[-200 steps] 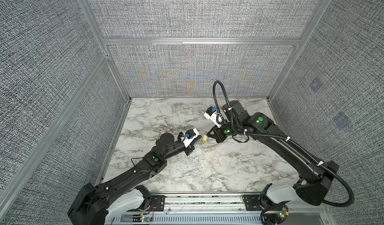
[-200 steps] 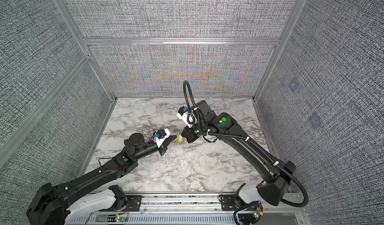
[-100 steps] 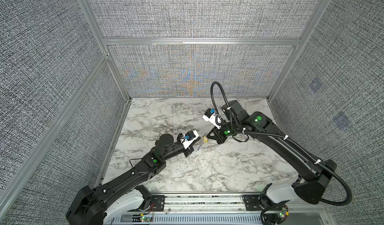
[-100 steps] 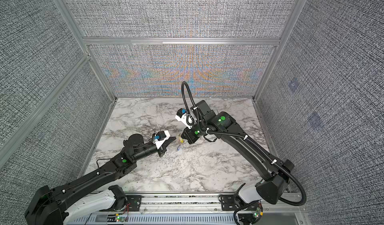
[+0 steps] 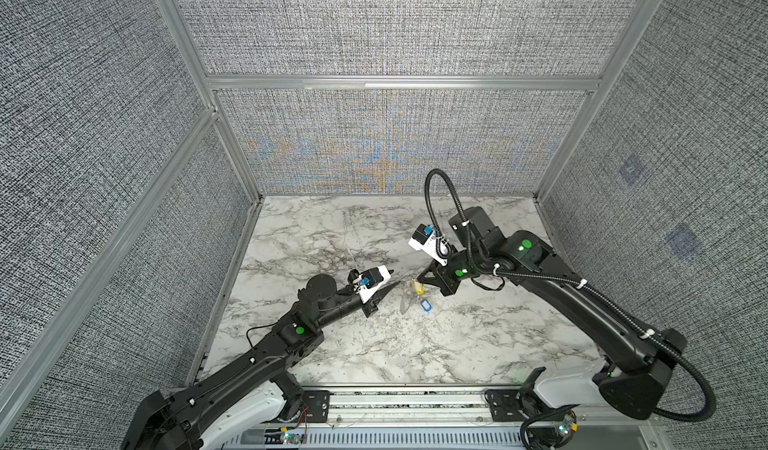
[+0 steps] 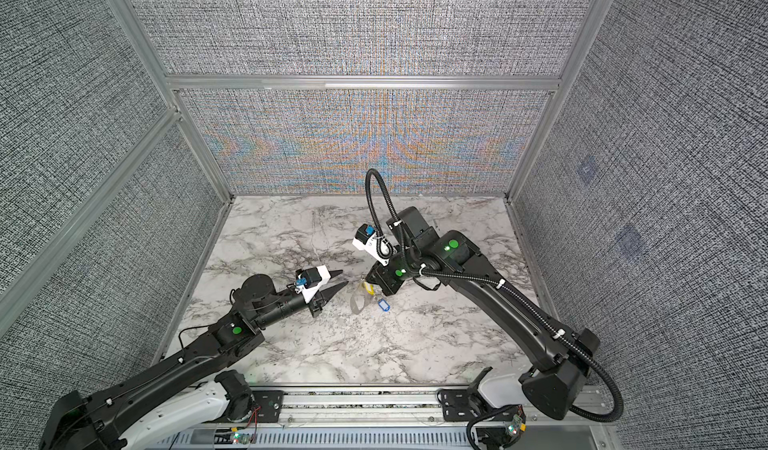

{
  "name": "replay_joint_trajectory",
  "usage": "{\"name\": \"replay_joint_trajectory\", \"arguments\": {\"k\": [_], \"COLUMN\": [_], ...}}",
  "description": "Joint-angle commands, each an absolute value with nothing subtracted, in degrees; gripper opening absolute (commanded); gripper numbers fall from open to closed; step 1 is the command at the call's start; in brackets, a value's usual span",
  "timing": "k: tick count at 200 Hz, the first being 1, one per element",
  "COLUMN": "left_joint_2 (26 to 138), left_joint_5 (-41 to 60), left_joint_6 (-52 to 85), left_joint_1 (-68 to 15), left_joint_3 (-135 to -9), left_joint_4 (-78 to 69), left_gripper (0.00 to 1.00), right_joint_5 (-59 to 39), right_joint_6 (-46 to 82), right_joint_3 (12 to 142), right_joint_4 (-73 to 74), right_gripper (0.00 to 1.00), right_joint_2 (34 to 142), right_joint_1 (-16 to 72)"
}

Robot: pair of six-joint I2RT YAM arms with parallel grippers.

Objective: Remove the keys from the keyring

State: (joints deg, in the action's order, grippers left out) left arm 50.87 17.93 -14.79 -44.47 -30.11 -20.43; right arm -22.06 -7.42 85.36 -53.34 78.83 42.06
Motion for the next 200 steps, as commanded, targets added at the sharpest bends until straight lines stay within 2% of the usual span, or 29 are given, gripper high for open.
{"name": "replay_joint_trajectory", "arguments": {"k": [1,31,65,114,200], "left_joint_2": [50.69,51.97,53.16,51.36,54.54], "left_joint_5": [17.51,16.84,20.51,25.8,32.84], "left_joint_6": [-16.7,-16.57,-16.11,-17.92,-25.86], "left_joint_1": [-44.41,-44.42,-44.39,-44.46,-44.44], "left_joint_3": [-30.56,-30.76,-31.01,-31.25,-40.67], "left_joint_4": [-18.51,-18.38,-19.9,-19.44,-6.77], "left_gripper": [0.33,0.33,0.35,0.33,0.29], "right_joint_5": [-23.45,-23.2,-23.26,-25.63,-27.03], "right_joint_6": [-11.5,-15.14,-20.5,-27.03,-27.88], "right_joint_3": [85.02,85.41,84.82,82.57,82.76], "right_joint_4": [-52.06,-52.43,-52.35,-50.88,-52.39], "right_gripper": [0.0,0.0,0.0,0.0,0.0], "right_joint_2": [78.45,78.27,77.5,75.05,75.42], "right_joint_1": [42.35,42.78,43.76,44.12,44.12]}}
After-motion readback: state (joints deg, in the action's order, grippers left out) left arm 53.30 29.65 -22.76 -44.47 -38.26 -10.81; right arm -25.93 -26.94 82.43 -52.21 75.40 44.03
